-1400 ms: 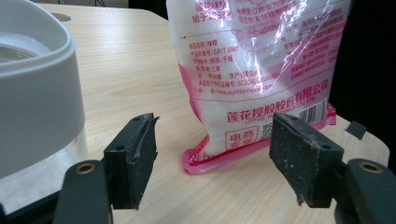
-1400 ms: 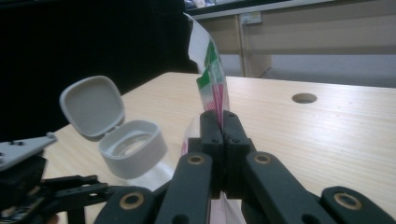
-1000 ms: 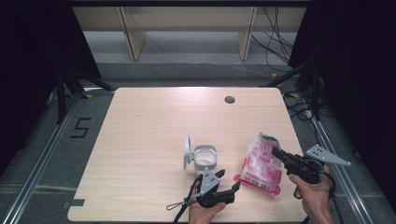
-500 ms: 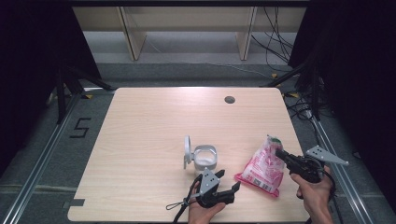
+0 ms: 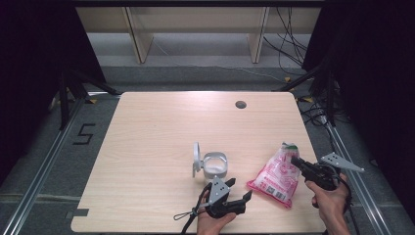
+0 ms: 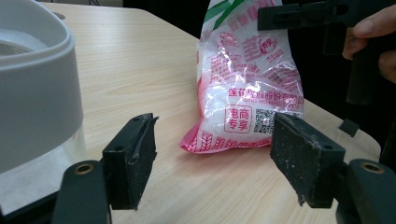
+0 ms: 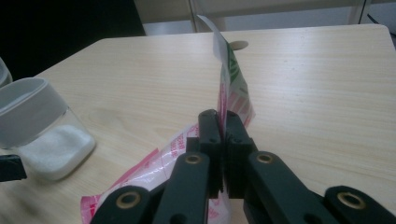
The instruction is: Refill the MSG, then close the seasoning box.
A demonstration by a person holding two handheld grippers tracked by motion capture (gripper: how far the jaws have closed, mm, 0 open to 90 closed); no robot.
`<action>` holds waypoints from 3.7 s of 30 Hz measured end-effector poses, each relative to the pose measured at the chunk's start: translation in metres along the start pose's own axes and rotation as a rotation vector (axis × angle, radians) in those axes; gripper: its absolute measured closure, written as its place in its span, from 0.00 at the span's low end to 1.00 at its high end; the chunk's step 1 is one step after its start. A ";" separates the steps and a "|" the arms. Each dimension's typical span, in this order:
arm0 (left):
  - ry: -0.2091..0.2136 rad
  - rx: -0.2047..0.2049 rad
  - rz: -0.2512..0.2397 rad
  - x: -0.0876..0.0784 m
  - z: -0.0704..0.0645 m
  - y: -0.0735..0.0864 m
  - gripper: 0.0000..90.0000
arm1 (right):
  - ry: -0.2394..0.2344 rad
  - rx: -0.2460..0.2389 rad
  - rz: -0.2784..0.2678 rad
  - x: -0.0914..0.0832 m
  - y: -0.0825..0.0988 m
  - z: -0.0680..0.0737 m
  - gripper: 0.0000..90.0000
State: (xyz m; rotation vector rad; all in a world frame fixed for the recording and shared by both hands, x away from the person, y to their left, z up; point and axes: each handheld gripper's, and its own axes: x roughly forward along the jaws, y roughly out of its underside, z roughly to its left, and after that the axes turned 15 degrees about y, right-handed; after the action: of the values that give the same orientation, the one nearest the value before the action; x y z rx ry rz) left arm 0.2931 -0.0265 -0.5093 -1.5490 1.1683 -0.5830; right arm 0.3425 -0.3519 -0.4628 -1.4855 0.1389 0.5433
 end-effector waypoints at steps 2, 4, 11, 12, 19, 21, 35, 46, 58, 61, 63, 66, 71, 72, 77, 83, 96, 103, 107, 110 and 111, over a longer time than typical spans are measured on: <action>0.001 0.001 0.002 0.000 0.000 0.000 0.34 | 0.008 0.020 0.025 -0.001 0.000 0.000 0.99; 0.000 0.001 0.001 0.000 0.000 0.000 0.34 | -0.004 0.034 0.014 0.001 0.001 0.000 0.99; -0.003 -0.001 0.000 0.000 0.000 0.000 0.34 | 0.023 0.029 0.036 0.003 0.004 -0.005 0.92; -0.001 0.000 0.001 0.000 0.000 0.000 0.34 | 0.036 0.012 0.040 0.004 0.004 -0.006 0.91; -0.003 -0.002 0.002 0.000 0.000 0.000 0.33 | 0.067 0.051 0.048 0.000 0.005 -0.007 0.85; -0.002 -0.001 0.001 -0.001 0.000 0.001 0.33 | 0.083 0.041 0.043 0.000 0.006 -0.007 0.83; 0.003 0.009 0.009 -0.005 -0.001 -0.001 0.34 | 0.140 0.081 0.039 -0.011 0.009 -0.012 0.68; 0.023 0.030 0.012 -0.011 -0.008 -0.004 0.34 | 0.140 0.105 0.039 -0.017 0.010 -0.014 0.66; 0.007 0.013 0.004 -0.020 -0.011 -0.006 0.36 | 0.139 0.138 0.013 -0.024 0.011 -0.008 0.63; 0.025 0.020 -0.008 -0.020 -0.011 -0.005 0.36 | 0.122 0.129 0.018 -0.026 0.010 -0.004 0.60; 0.005 0.026 0.020 -0.023 -0.011 -0.006 0.36 | 0.102 0.108 -0.001 -0.026 0.010 -0.002 0.59; 0.009 0.029 0.005 -0.025 -0.011 -0.006 0.36 | 0.098 0.079 0.013 -0.028 0.009 0.003 0.57; 0.006 0.039 0.023 -0.033 -0.009 -0.007 0.36 | 0.085 0.052 0.019 -0.029 0.011 0.010 0.53; -0.013 0.032 0.032 -0.035 -0.010 -0.008 0.36 | 0.087 0.040 0.008 -0.027 0.011 0.011 0.52; -0.018 0.041 0.022 -0.045 -0.009 -0.009 0.36 | 0.082 0.006 0.017 -0.030 0.011 0.015 0.50; -0.050 0.044 0.016 -0.062 -0.005 -0.010 0.36 | 0.061 0.034 0.013 -0.031 0.014 0.020 0.48; -0.063 0.047 0.013 -0.082 0.001 -0.009 0.43 | 0.032 0.026 0.022 -0.034 0.018 0.028 0.47; -0.097 0.104 0.007 -0.095 0.003 -0.006 0.75 | 0.035 0.001 0.036 -0.034 0.020 0.031 0.47; -0.109 0.145 0.009 -0.101 0.007 -0.009 0.86 | 0.011 -0.002 0.026 -0.034 0.020 0.031 0.47; -0.122 0.133 -0.013 -0.102 0.009 -0.008 0.91 | 0.001 -0.004 0.031 -0.033 0.021 0.031 0.48; -0.136 0.131 -0.009 -0.103 0.009 -0.008 0.93 | -0.001 -0.003 0.027 -0.033 0.021 0.031 0.48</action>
State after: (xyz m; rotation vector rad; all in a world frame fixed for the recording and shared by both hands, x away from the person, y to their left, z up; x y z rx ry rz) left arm 0.2617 0.0694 -0.4836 -1.4596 1.0013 -0.5403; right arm 0.2974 -0.3304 -0.4649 -1.4882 0.1571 0.5666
